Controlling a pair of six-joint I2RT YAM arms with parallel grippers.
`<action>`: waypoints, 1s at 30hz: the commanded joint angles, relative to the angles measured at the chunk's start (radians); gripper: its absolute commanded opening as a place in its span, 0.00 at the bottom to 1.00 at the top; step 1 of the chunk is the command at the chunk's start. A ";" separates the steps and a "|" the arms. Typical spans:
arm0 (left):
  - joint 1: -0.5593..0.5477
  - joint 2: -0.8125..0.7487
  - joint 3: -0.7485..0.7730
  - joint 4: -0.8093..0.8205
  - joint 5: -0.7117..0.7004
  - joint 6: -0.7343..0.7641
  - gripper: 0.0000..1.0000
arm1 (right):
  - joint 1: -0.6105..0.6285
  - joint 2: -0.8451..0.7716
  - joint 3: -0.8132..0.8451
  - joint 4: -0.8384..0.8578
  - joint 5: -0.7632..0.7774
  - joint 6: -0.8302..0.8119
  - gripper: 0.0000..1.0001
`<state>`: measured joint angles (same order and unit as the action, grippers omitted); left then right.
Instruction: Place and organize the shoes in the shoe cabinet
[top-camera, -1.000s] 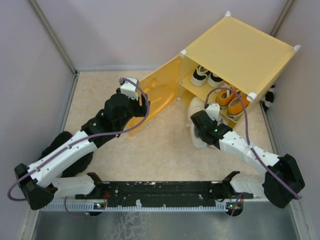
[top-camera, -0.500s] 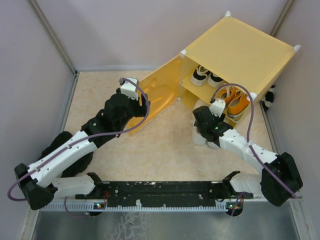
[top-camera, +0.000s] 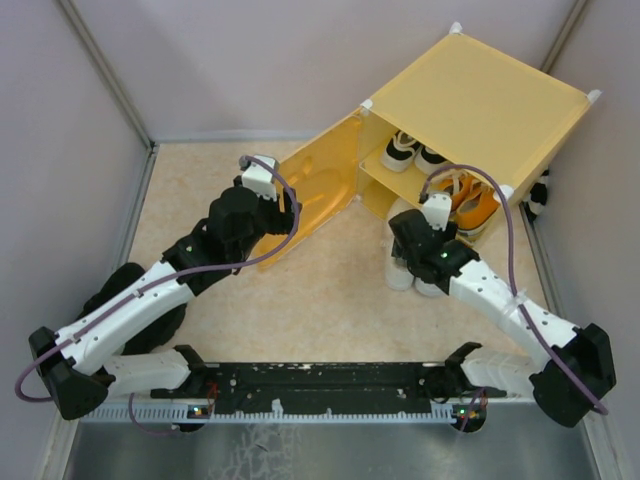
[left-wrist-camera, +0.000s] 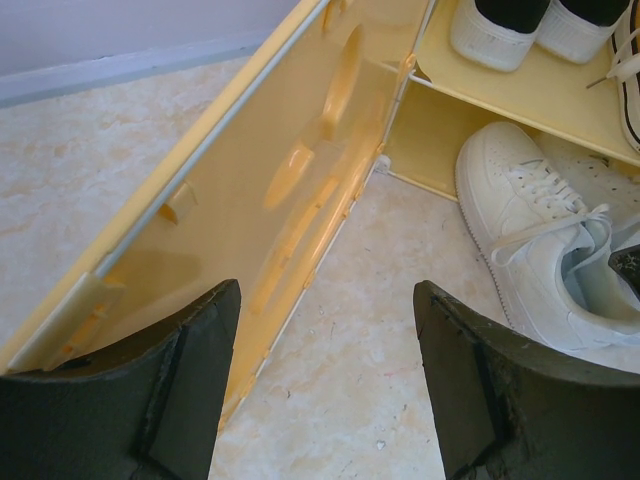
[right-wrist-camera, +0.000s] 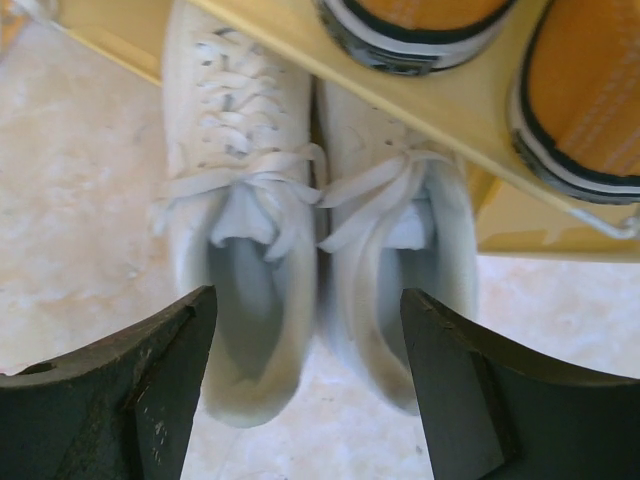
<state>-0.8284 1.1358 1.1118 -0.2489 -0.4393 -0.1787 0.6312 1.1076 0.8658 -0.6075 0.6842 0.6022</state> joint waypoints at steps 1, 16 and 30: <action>0.002 -0.006 0.000 -0.007 0.013 0.005 0.76 | -0.065 0.008 0.002 -0.052 0.019 -0.021 0.75; 0.002 -0.007 -0.012 -0.010 -0.009 0.013 0.76 | -0.114 0.131 -0.131 0.165 -0.116 -0.047 0.72; 0.002 -0.017 -0.018 -0.010 -0.013 0.015 0.76 | -0.128 0.057 -0.045 0.320 0.169 -0.086 0.00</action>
<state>-0.8284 1.1358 1.0996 -0.2638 -0.4423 -0.1780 0.5259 1.2243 0.7208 -0.4511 0.6300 0.5564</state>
